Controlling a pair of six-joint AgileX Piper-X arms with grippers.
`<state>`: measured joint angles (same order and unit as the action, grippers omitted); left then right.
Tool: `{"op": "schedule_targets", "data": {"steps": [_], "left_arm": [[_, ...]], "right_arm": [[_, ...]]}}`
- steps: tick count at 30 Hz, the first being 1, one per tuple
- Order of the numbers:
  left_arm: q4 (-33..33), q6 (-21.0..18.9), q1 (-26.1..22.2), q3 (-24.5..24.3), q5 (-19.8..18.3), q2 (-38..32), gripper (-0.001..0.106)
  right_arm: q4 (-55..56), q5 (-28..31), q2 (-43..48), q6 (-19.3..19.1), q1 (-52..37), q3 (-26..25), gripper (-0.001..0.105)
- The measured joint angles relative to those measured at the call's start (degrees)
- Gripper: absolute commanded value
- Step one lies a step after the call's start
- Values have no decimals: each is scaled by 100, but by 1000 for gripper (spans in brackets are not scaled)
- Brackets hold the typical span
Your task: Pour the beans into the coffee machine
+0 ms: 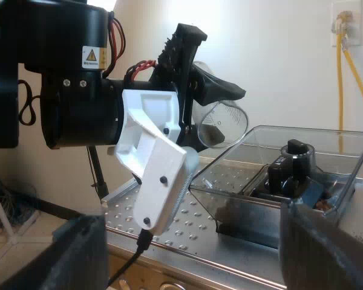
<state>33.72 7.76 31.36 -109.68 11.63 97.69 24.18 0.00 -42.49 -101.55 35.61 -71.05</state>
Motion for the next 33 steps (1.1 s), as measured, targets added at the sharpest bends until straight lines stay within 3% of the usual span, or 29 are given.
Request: {"op": "schedule_targets", "data": {"steps": [2, 6, 8, 11, 15, 20, 25, 27, 28, 29, 31, 33], "left_arm": [[0, -183, 0, 0, 0, 0, 40], [0, -915, 0, 0, 0, 0, 40], [0, -1540, 0, 0, 167, 0, 40], [0, -2081, 0, 0, 410, 0, 40], [0, -2395, 0, 0, 585, 0, 40], [0, -3599, 0, 0, 1014, 0, 40], [30, -3951, 0, 0, 1073, 0, 40], [61, -4446, 0, 0, 1101, -17, 40], [62, -4460, 0, 0, 1101, -20, 40], [226, -4809, 0, 0, 1114, -104, 40], [445, -5064, 0, 0, 1090, -180, 40], [698, -5472, -43, 0, 829, -324, 40]], "right_arm": [[0, 0, 0, 0, 0, 0, 62], [0, 0, 0, 0, 0, 0, 62], [0, 0, 0, 0, 0, 0, 62], [0, 0, 0, 0, 0, 0, 62], [0, 0, 0, 0, 0, 0, 62], [0, 0, 0, 0, 0, 0, 62], [0, 0, 0, 0, 0, 0, 62], [0, 0, 0, 0, 0, 0, 62], [0, 0, 0, 0, 0, 0, 62], [0, 0, 0, 0, 0, 0, 62], [0, 0, 0, 0, 0, 0, 62], [0, 0, 0, 0, 0, 0, 62]]}}
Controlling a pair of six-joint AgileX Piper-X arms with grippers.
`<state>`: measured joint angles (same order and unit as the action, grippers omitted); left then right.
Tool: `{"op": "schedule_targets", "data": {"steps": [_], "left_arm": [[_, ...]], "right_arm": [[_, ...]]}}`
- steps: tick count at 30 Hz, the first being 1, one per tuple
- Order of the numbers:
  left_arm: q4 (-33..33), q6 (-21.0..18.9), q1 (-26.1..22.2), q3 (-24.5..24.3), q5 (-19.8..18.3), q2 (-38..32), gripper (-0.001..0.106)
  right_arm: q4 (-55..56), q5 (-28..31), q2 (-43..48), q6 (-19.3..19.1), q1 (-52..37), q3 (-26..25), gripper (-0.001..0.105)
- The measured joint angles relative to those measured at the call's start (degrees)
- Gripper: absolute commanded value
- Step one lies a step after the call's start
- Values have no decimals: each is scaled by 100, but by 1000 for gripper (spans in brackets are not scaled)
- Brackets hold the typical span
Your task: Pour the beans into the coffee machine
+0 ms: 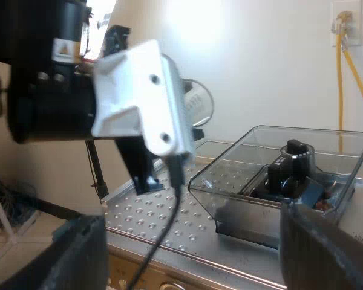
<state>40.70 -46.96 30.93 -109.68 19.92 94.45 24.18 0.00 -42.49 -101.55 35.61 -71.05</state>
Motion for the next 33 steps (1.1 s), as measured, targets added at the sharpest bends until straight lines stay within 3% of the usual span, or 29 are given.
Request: {"op": "schedule_targets", "data": {"steps": [6, 11, 18, 19, 22, 28, 33], "left_arm": [[670, -941, -234, 0, -575, -361, 40], [1076, -1389, -447, 0, -838, -556, 40], [1654, -2229, -840, 0, -1349, -958, 26], [1692, -2282, -882, 0, -1395, -986, 25], [1875, -2401, -1070, 0, -1666, -1103, 10], [2525, -2821, -1670, -9, -2081, -1323, 11], [2563, -3184, -2121, -9, -2553, -1423, 11]], "right_arm": [[207, 0, 0, -160, 0, 0, 62], [638, 0, 0, -315, 0, 0, 62], [818, -113, 0, -315, 0, 0, 62], [818, -200, 0, -315, 0, 0, 62], [818, -284, 0, -315, 0, 0, 62], [850, -364, 0, -315, 0, 0, 62], [864, -474, 0, -315, 0, 16, 62]]}}
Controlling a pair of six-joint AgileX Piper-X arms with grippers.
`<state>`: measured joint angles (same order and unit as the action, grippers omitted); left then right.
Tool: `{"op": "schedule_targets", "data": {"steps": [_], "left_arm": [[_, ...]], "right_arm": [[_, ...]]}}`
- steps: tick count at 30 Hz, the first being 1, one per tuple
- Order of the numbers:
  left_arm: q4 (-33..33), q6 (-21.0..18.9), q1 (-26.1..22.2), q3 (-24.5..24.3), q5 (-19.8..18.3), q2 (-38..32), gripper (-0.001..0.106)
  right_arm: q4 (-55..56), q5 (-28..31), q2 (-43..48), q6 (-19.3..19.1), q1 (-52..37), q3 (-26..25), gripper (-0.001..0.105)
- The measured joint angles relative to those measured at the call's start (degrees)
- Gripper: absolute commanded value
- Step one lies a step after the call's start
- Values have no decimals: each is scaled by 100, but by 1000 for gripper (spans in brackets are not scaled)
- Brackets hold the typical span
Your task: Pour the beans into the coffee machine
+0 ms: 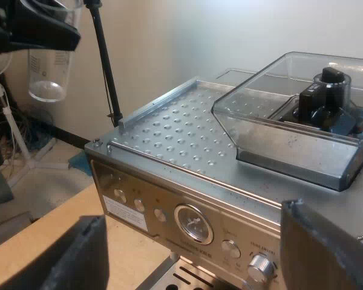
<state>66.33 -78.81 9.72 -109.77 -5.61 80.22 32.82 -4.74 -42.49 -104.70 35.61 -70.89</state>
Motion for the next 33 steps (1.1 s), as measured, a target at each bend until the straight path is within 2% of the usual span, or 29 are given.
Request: {"op": "schedule_targets", "data": {"steps": [4, 11, 14, 17, 22, 26, 27, 28, 31, 32, 33], "left_arm": [[22, -114, -226, 0, -60, -107, 11], [-8, -227, -299, 70, -73, -276, 11], [-225, -248, -299, 438, -73, -489, 11], [-445, -266, -299, 1018, -82, -794, 11], [-1309, -341, -299, 2332, -82, -1581, 11], [-1584, -444, -299, 2797, -82, -1853, 11], [-1916, -652, -299, 3378, -82, -2215, 11], [-2071, -733, -299, 3654, -117, -2350, 11], [-2378, -803, -299, 4192, -144, -2623, 11], [-2432, -814, -299, 4231, -154, -2658, 11], [-2571, -913, -299, 4531, -157, -2767, 11]], "right_arm": [[79, -12, 0, -71, 0, 60, 62], [501, -12, 0, -266, 0, 56, 62], [709, -12, 0, -262, 0, 56, 62], [888, -12, 0, -262, 0, 56, 62], [1022, -234, 0, -277, 0, 56, 62], [1018, -525, -57, -277, 0, 74, 62], [1018, -568, -78, -277, 0, 145, 62], [1018, -581, -78, -277, 0, 265, 62], [1031, -662, -78, -277, 0, 588, 62], [1037, -709, -92, -277, 0, 674, 62], [1034, -766, -102, -277, 0, 801, 62]]}}
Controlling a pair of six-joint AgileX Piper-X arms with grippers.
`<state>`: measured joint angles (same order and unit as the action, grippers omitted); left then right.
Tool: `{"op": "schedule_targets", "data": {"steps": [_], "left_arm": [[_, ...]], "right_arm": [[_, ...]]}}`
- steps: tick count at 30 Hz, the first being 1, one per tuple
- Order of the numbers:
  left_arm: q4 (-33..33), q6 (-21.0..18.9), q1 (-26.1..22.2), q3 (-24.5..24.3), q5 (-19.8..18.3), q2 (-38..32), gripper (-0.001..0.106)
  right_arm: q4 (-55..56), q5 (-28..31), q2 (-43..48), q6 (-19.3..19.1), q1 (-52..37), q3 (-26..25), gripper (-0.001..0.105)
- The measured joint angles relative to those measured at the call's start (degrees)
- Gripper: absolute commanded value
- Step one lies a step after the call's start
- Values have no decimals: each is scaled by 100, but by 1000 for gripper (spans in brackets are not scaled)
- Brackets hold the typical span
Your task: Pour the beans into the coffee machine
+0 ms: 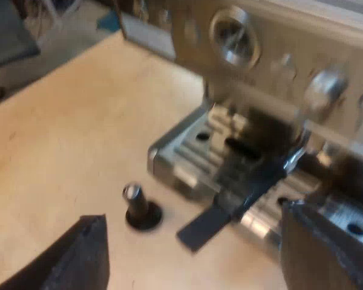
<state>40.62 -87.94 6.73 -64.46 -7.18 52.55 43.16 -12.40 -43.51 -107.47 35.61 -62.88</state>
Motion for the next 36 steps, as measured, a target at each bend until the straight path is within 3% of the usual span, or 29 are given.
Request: {"op": "schedule_targets", "data": {"steps": [4, 6, 14, 17, 19, 25, 33, 34, 36], "left_arm": [[-368, -274, -39, 510, -41, -194, 11], [-538, -469, -161, 837, -338, -250, 11], [-787, -520, -829, 1432, -919, -274, 11], [-837, -529, -947, 1522, -1084, -274, 11], [-1147, -534, -1104, 1792, -1363, -274, 11], [-1730, -549, -1107, 2340, -1497, -274, 11], [-2772, -650, -1107, 3031, -1506, -274, 11], [-3277, -665, -1107, 3288, -1506, -274, 11], [-3358, -663, -1107, 3349, -1506, -274, 11]], "right_arm": [[-69, -109, -8, 0, 65, 410, 62], [-155, -115, -12, 0, 150, 544, 62], [-1195, 86, -12, 0, 964, 1453, 62], [-1478, 276, -12, 181, 1117, 1696, 62], [-1886, 430, -12, 513, 1212, 2009, 62], [-2475, 496, -12, 634, 1209, 2520, 62], [-2786, 873, -12, 634, 1209, 2659, 62], [-2819, 905, -12, 634, 1209, 2659, 62], [-2847, 904, -12, 634, 1209, 2659, 62]]}}
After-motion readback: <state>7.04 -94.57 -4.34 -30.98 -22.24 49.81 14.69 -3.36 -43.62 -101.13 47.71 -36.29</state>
